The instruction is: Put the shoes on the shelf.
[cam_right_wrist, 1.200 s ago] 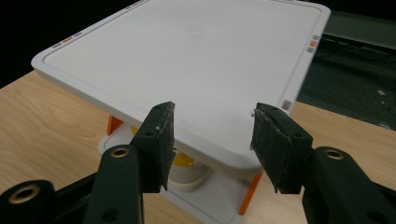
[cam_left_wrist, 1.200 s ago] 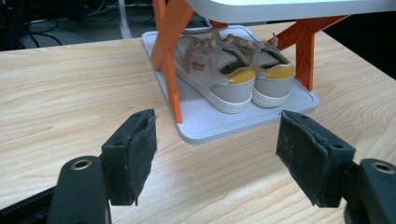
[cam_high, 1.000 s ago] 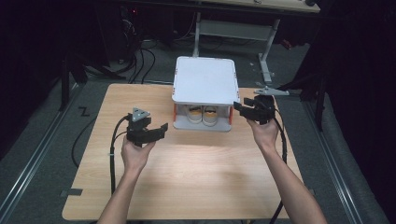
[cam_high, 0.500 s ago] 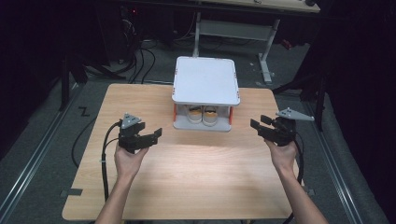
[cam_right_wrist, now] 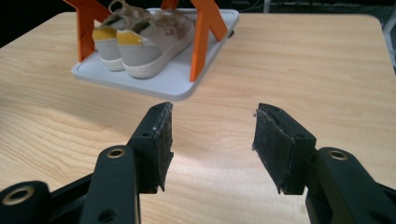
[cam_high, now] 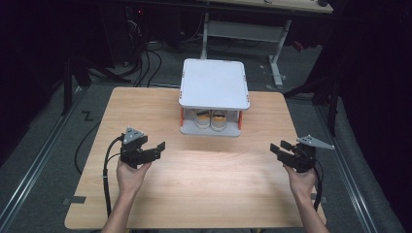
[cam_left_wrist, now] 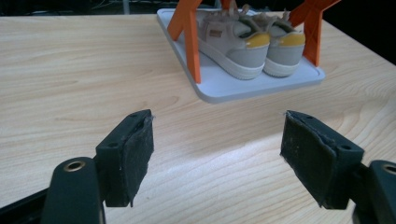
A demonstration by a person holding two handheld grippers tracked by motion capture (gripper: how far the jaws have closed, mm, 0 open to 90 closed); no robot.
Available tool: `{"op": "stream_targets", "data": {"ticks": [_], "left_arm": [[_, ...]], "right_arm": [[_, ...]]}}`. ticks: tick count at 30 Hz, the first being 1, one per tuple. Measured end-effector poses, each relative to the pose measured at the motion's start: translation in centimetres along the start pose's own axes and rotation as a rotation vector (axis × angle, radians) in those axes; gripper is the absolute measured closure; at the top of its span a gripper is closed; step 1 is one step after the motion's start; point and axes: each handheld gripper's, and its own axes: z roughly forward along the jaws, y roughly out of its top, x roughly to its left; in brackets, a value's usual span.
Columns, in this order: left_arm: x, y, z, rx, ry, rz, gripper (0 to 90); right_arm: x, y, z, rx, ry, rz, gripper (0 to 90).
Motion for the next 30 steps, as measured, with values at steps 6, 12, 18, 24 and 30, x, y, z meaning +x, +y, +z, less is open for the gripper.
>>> {"op": "stream_targets", "data": {"ticks": [6,12,18,24,30], "left_arm": [[0.3,-1.1,0.7,0.030,0.021,-0.004,25.2],[0.9,-2.5,1.8,0.081,0.061,-0.001,25.0],[1.1,-3.5,3.0,0.138,0.109,0.031,25.4],[1.4,-4.2,3.8,0.150,0.155,0.029,25.6],[1.5,-4.6,4.4,0.155,0.190,0.043,25.8]], "right_arm": [[-0.7,-1.6,0.3,0.017,-0.026,0.012,46.6],[-1.1,-3.0,1.2,0.055,-0.058,0.010,46.4],[-1.4,-4.1,2.3,0.082,-0.082,0.013,46.3],[-1.5,-4.9,3.3,0.113,-0.105,0.005,45.8],[-1.7,-5.3,3.9,0.137,-0.129,-0.005,44.6]]}}
